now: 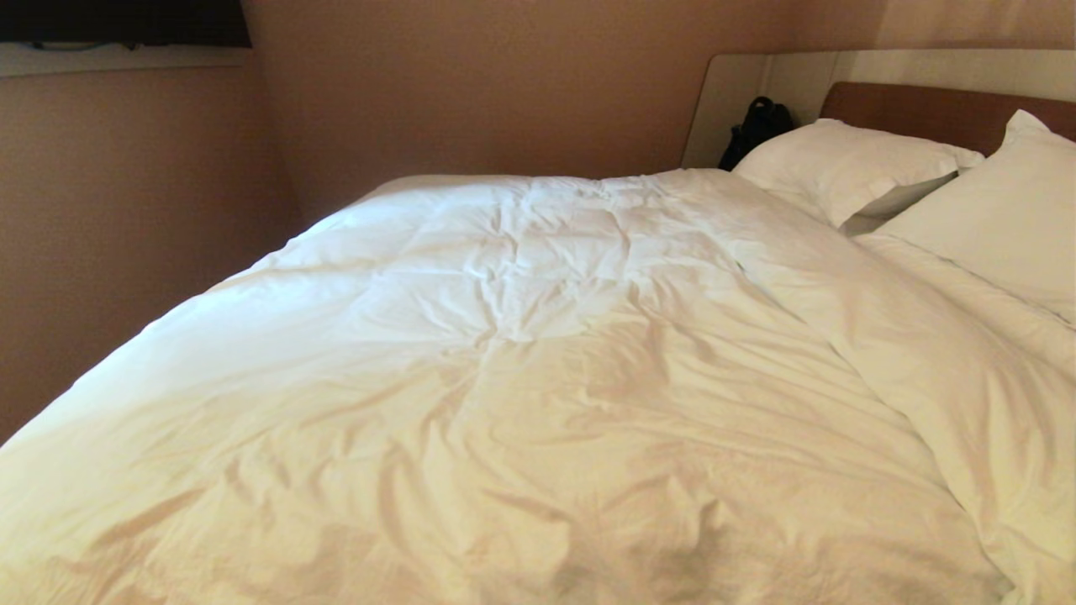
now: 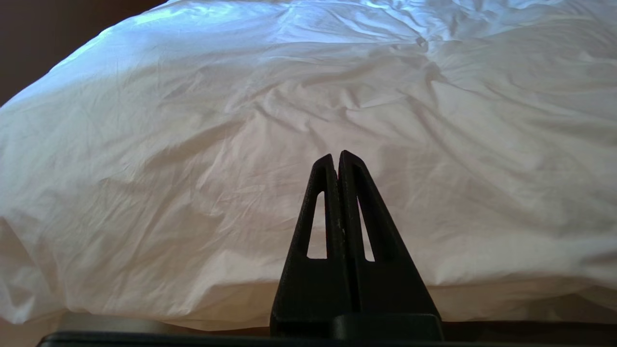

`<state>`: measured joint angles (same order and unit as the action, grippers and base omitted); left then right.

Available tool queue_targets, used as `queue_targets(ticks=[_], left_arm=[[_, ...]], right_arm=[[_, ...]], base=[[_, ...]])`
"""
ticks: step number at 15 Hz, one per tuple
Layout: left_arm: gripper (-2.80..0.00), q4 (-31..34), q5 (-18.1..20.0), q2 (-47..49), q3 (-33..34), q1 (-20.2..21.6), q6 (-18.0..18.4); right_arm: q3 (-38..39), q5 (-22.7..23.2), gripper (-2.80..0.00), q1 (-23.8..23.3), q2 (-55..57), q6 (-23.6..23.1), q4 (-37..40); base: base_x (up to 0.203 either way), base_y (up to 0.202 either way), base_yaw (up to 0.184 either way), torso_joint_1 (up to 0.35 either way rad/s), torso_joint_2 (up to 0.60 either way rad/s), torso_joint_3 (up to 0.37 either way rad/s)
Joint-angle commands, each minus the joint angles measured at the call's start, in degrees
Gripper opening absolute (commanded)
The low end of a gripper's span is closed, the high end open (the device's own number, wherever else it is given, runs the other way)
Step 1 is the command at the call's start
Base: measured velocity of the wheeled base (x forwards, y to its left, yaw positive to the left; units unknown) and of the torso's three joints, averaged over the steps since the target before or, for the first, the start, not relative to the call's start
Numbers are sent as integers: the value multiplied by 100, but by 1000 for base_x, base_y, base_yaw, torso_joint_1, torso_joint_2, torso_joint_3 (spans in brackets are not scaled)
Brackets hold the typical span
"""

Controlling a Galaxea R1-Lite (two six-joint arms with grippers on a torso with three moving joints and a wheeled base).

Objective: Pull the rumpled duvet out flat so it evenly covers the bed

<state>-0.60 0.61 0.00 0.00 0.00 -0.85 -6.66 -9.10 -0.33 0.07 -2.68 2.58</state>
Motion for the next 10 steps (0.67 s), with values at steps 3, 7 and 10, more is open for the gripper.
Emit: queue_targets(ticks=[3, 7, 10], left_arm=[[-280, -2, 1, 1, 0, 0, -3], [-280, -2, 1, 9, 0, 0, -3], [-280, -2, 1, 9, 0, 0, -3]], right_arm=[[666, 457, -280, 7, -7, -78, -1554], [666, 594, -280, 4, -6, -81, -1160], [666, 717, -280, 7, -7, -75, -917]], base=[[0, 0, 0, 0, 0, 0], [0, 0, 0, 0, 0, 0], [0, 0, 0, 0, 0, 0]])
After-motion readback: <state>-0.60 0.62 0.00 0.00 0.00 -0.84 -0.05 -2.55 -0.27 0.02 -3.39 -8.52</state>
